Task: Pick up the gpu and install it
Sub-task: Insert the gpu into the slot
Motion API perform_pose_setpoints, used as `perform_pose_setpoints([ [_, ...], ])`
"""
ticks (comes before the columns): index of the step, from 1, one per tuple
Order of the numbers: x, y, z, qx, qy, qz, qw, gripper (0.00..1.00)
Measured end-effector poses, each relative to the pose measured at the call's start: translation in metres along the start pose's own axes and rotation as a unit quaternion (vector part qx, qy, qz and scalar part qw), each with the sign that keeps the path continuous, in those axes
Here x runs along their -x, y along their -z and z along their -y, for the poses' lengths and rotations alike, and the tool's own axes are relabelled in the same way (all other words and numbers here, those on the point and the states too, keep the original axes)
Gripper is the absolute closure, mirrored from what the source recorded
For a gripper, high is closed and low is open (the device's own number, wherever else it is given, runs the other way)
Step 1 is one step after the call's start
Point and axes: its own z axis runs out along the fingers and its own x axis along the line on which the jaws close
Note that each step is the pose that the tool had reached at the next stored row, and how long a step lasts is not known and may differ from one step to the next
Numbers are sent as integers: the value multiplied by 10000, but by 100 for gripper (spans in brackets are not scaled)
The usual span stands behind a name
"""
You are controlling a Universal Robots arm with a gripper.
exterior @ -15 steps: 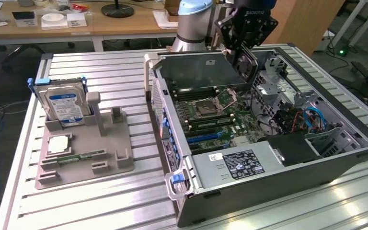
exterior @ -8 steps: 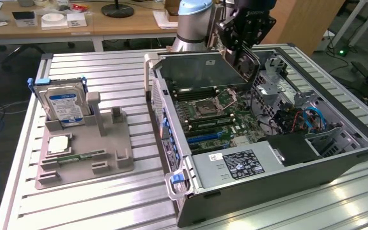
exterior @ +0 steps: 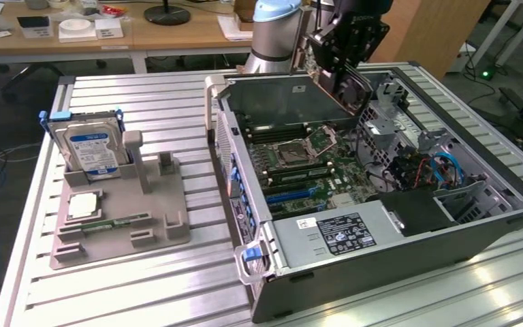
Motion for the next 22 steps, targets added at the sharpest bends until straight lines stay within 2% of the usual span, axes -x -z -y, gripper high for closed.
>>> perform_pose_setpoints([
  [5,0,0,0,11,327,-1,9995,72],
  [11,0,0,0,22,704,-3,9975,72],
  [15,0,0,0,30,965,-4,9953,72],
  [22,0,0,0,45,1375,-4,9905,72],
])
